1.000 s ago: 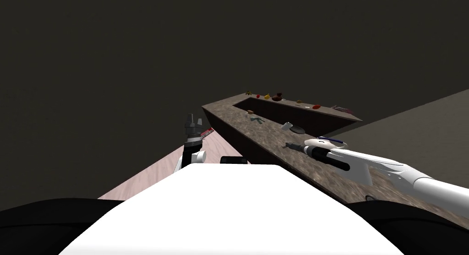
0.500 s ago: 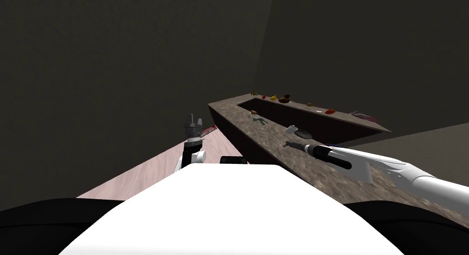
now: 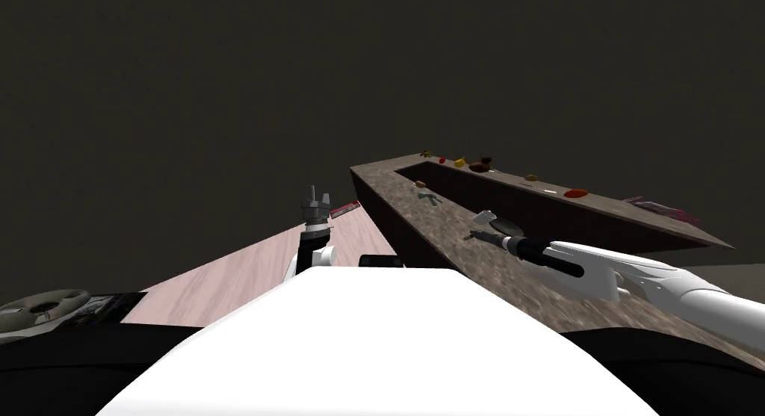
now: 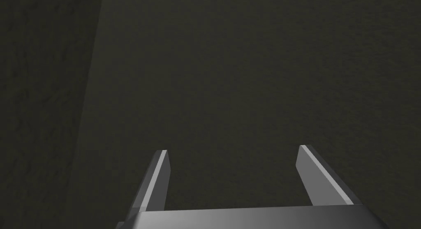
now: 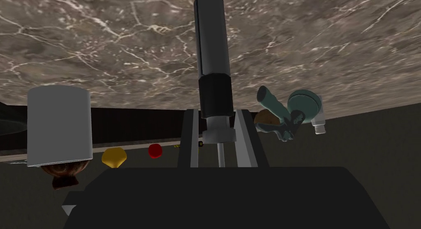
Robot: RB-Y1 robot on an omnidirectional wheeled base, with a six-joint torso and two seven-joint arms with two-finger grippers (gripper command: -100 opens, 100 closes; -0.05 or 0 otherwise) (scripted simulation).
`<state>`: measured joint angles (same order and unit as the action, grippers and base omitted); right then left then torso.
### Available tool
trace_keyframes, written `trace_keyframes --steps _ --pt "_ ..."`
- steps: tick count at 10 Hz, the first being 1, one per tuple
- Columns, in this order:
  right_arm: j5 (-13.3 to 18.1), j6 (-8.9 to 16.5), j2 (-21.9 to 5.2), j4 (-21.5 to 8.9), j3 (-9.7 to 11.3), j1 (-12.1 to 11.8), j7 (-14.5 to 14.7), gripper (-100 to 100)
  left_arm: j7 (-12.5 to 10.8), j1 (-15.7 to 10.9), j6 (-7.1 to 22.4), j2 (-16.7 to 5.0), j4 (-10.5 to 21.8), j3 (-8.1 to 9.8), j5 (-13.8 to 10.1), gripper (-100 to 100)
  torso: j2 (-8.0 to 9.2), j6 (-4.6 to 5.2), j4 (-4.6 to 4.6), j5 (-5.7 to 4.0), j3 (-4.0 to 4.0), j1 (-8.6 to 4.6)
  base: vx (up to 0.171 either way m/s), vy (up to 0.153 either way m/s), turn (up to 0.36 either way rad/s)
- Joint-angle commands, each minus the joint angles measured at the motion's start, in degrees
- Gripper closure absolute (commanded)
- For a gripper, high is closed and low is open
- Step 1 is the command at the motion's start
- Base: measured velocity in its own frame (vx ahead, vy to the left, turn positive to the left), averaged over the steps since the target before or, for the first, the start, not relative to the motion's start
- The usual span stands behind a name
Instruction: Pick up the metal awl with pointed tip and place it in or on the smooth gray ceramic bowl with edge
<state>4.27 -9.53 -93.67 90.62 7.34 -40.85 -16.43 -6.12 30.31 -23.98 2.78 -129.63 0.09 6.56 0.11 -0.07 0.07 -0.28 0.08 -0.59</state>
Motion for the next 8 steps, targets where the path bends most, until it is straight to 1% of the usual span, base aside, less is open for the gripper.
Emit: trace_keyframes --steps 1,5,7,8 --pt "-0.6 -1.9 0.1 -2.2 0.3 0.2 -1.7 100 0.0 0.0 0.0 0.0 0.0 0.0 0.0 0 0.0 0.0 0.0 0.0 0.0 0.0 -0.099 -0.104 0.312" --pt "-2.7 -6.4 0.4 -8.8 2.1 0.6 -5.5 100 0.0 0.0 0.0 0.0 0.0 0.01 0.0 0 0.01 0.07 -0.05 -0.05 -0.01 -0.14 -0.106 -0.107 0.291" --pt "-4.0 -8.8 0.5 -12.7 3.3 0.6 -7.2 100 0.0 0.0 0.0 0.0 0.0 0.01 0.0 0 0.02 0.09 -0.07 -0.05 -0.03 -0.16 -0.119 -0.102 0.307" --pt "-4.0 -8.8 0.5 -13.4 3.3 0.6 -7.2 100 0.0 0.0 0.0 0.0 0.0 0.01 0.0 0 -0.02 0.11 -0.08 -0.03 -0.05 -0.19 -0.067 -0.068 0.111"
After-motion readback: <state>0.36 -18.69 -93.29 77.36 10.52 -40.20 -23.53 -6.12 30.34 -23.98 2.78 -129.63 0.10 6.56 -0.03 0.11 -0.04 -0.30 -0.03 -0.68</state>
